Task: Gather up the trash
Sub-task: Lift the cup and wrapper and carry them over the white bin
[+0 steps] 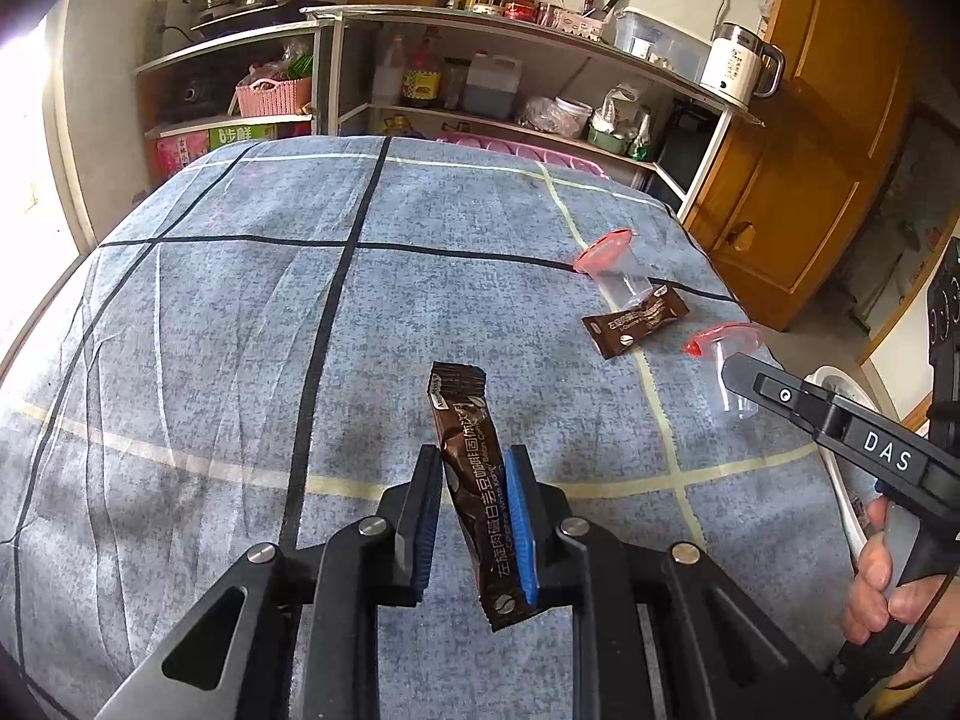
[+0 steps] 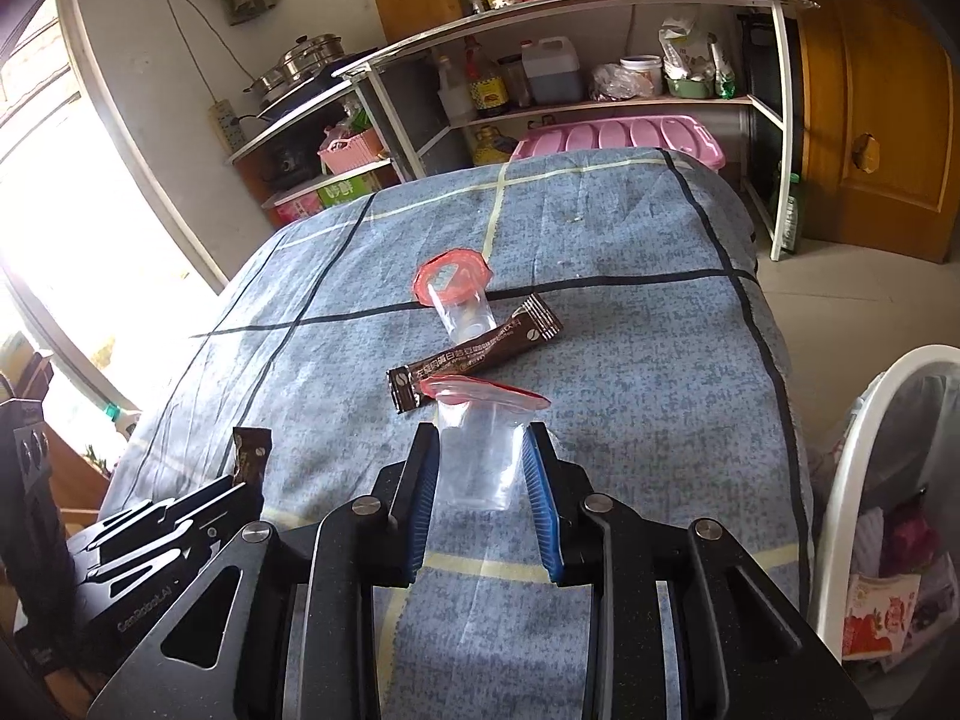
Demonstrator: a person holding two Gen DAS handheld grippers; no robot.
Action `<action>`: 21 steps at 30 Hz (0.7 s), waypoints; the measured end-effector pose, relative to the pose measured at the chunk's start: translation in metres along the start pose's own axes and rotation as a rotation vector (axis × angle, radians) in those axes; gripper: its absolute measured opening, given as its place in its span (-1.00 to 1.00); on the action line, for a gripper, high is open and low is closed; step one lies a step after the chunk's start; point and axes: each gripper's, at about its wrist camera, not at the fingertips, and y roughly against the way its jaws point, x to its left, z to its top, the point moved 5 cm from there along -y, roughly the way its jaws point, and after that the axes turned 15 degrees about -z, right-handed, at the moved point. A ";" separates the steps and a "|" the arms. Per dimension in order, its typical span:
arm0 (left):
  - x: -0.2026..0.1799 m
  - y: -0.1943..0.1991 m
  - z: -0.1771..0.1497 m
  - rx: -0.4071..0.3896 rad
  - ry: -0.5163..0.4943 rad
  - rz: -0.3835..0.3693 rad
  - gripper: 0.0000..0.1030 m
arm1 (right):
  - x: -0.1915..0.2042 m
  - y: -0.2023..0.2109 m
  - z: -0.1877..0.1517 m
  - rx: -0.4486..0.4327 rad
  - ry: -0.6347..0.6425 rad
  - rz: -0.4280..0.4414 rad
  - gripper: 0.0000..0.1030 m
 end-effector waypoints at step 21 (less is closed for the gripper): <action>-0.109 0.018 0.008 -0.038 -0.185 -0.128 -0.57 | -0.062 0.068 -0.010 -0.091 -0.086 -0.010 -0.42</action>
